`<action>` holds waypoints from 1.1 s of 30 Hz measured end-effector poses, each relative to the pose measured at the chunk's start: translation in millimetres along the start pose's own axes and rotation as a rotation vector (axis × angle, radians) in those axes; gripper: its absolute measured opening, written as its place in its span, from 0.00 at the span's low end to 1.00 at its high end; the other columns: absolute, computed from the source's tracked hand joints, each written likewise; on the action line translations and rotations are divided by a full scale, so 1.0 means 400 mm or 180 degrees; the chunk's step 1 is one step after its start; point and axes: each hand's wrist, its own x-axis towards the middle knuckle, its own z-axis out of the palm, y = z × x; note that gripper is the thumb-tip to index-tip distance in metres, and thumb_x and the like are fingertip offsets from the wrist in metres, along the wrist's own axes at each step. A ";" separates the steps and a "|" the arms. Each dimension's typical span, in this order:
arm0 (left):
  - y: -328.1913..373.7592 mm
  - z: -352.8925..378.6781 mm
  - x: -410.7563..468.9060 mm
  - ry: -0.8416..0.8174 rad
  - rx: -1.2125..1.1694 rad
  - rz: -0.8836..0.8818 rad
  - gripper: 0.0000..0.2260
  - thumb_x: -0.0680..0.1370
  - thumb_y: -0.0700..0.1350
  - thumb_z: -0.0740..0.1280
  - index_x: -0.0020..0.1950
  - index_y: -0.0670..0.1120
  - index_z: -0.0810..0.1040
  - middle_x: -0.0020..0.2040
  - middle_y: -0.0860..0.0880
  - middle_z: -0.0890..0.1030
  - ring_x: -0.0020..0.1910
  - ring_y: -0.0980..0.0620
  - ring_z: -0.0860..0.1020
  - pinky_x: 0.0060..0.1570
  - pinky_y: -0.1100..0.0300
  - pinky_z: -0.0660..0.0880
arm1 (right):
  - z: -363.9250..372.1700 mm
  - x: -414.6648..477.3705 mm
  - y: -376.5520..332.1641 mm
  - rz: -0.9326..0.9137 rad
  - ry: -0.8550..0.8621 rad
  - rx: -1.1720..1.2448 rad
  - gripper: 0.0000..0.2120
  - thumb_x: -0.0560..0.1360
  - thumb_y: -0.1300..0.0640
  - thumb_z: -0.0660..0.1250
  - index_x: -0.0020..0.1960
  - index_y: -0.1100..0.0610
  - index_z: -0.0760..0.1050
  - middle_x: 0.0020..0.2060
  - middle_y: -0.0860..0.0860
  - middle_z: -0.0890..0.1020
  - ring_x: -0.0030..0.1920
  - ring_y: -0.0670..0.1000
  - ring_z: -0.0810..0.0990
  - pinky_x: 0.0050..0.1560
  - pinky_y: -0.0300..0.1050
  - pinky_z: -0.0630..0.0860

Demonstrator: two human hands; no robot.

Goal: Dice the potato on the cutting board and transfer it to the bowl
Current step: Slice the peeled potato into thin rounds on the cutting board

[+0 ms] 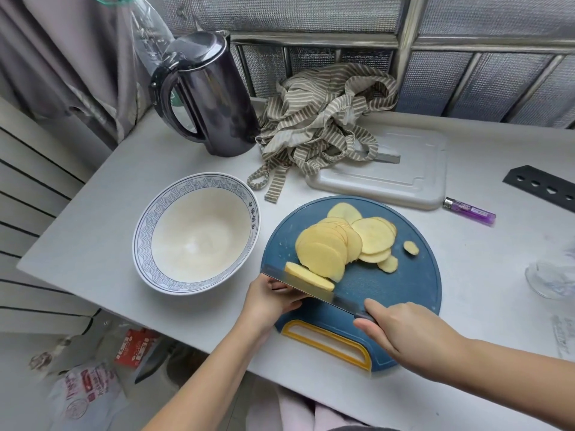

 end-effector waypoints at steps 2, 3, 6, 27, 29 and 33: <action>-0.005 -0.002 0.002 0.0026 -0.0023 -0.0027 0.10 0.72 0.30 0.71 0.49 0.43 0.79 0.46 0.42 0.84 0.50 0.43 0.83 0.44 0.56 0.82 | 0.002 -0.001 0.000 0.0009 -0.0035 -0.0033 0.42 0.57 0.28 0.14 0.48 0.46 0.57 0.29 0.45 0.66 0.28 0.47 0.66 0.30 0.41 0.62; -0.008 -0.003 0.002 0.0035 -0.0019 -0.0029 0.11 0.72 0.30 0.71 0.51 0.42 0.79 0.46 0.42 0.84 0.50 0.43 0.83 0.43 0.56 0.82 | 0.001 0.000 -0.004 0.0010 -0.0050 -0.0054 0.42 0.58 0.28 0.14 0.48 0.46 0.57 0.29 0.45 0.66 0.29 0.48 0.66 0.31 0.41 0.62; -0.011 -0.007 0.003 0.0015 -0.0069 -0.0028 0.17 0.68 0.32 0.75 0.56 0.39 0.78 0.47 0.43 0.85 0.48 0.46 0.84 0.40 0.59 0.81 | 0.008 0.024 -0.018 -0.0077 -0.0067 -0.0126 0.35 0.64 0.31 0.20 0.48 0.47 0.58 0.30 0.45 0.66 0.29 0.47 0.66 0.29 0.41 0.61; -0.011 -0.015 0.014 0.0004 0.0187 -0.0188 0.23 0.65 0.39 0.80 0.56 0.43 0.76 0.50 0.47 0.84 0.50 0.52 0.83 0.44 0.59 0.80 | 0.049 -0.060 0.059 0.0297 -0.0082 0.0111 0.41 0.57 0.25 0.15 0.44 0.46 0.57 0.30 0.45 0.67 0.30 0.48 0.66 0.37 0.44 0.65; -0.008 -0.014 0.015 0.0000 0.0222 -0.0189 0.23 0.65 0.39 0.80 0.56 0.43 0.76 0.50 0.46 0.84 0.50 0.51 0.82 0.45 0.59 0.81 | 0.049 -0.055 0.058 0.0308 -0.0073 0.0131 0.42 0.57 0.26 0.15 0.44 0.46 0.58 0.30 0.45 0.67 0.30 0.48 0.66 0.37 0.44 0.65; -0.005 -0.012 0.010 -0.0039 0.0225 -0.0161 0.34 0.53 0.48 0.82 0.56 0.43 0.77 0.51 0.46 0.83 0.52 0.49 0.82 0.47 0.56 0.81 | 0.038 -0.009 0.033 0.0272 -0.0218 0.0086 0.36 0.65 0.29 0.22 0.47 0.48 0.60 0.30 0.46 0.67 0.30 0.48 0.66 0.35 0.43 0.63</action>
